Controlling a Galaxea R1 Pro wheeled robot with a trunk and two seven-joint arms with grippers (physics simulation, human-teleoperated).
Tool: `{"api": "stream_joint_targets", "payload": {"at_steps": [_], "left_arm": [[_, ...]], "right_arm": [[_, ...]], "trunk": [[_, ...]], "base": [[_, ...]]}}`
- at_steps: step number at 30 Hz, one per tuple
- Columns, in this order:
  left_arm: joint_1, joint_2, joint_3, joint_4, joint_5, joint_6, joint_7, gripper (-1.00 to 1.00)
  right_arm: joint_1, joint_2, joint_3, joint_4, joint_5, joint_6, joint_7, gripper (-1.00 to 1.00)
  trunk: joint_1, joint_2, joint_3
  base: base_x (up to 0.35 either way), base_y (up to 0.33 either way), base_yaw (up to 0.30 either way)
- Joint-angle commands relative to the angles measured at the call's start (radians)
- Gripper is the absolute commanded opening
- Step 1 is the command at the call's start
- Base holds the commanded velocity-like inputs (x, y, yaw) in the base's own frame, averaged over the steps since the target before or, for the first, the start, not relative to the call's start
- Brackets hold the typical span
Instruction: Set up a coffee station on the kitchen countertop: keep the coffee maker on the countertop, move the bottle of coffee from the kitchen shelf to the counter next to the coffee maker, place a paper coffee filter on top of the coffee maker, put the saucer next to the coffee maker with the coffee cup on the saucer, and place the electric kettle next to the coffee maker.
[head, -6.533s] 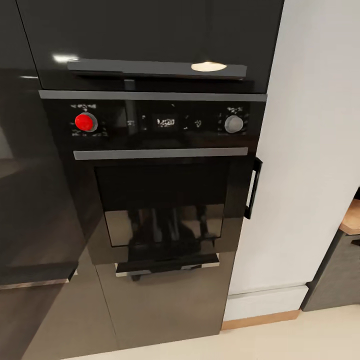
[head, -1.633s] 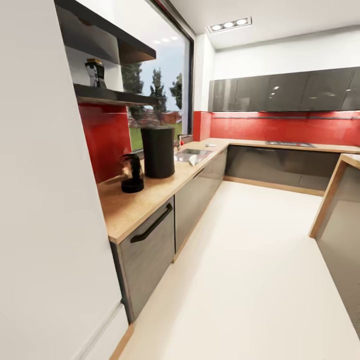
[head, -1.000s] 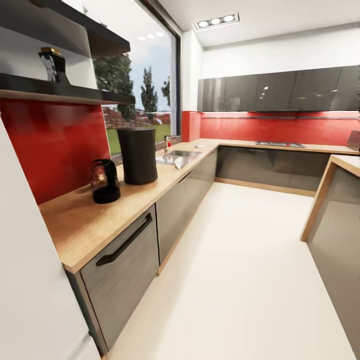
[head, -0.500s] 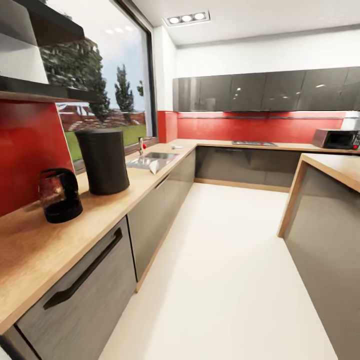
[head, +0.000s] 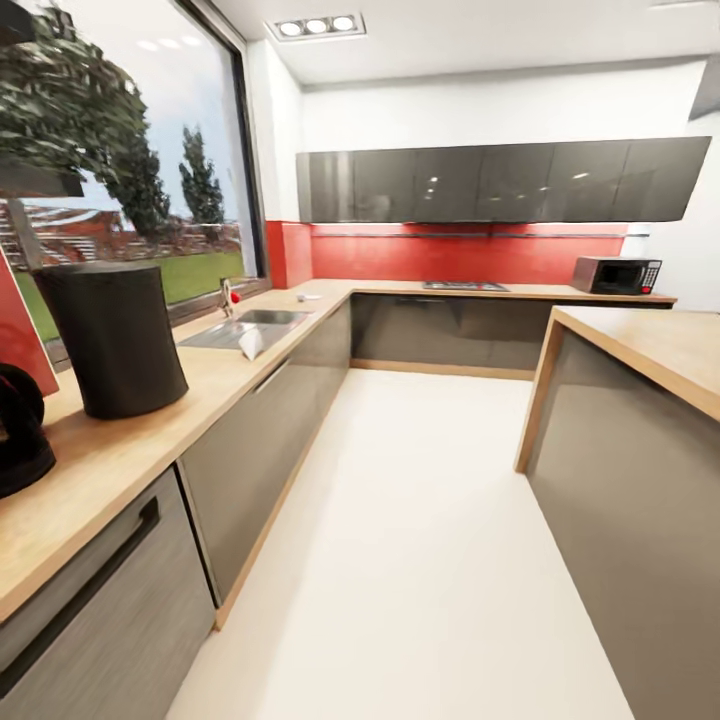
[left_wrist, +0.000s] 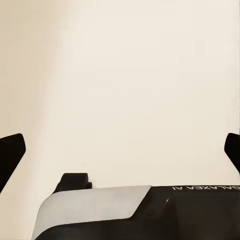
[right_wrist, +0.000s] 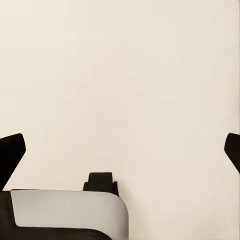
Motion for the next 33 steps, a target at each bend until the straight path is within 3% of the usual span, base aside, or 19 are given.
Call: {"api": "stream_joint_targets", "payload": {"at_steps": [1,19,33], "left_arm": [[0.0,0.0,0.001,-0.001,0.0,-0.002,0.0,1.0],[0.0,0.0,0.001,-0.001,0.0,-0.002,0.0,1.0],[0.0,0.0,0.001,-0.001,-0.001,-0.002,0.0,1.0]], "right_arm": [[-0.001,0.0,0.0,0.001,0.0,-0.003,0.0,1.0],[-0.001,0.0,0.0,0.002,0.0,-0.003,0.001,1.0],[-0.001,0.0,0.0,0.002,-0.001,-0.003,0.001,1.0]], "trunk": [[0.001,0.0,-0.001],[0.001,0.0,-0.001],[0.001,0.0,-0.001]], "base": [[0.307,-0.075,-0.027],[0.323,-0.008,-0.009],[0.326,0.0,-0.248]]}}
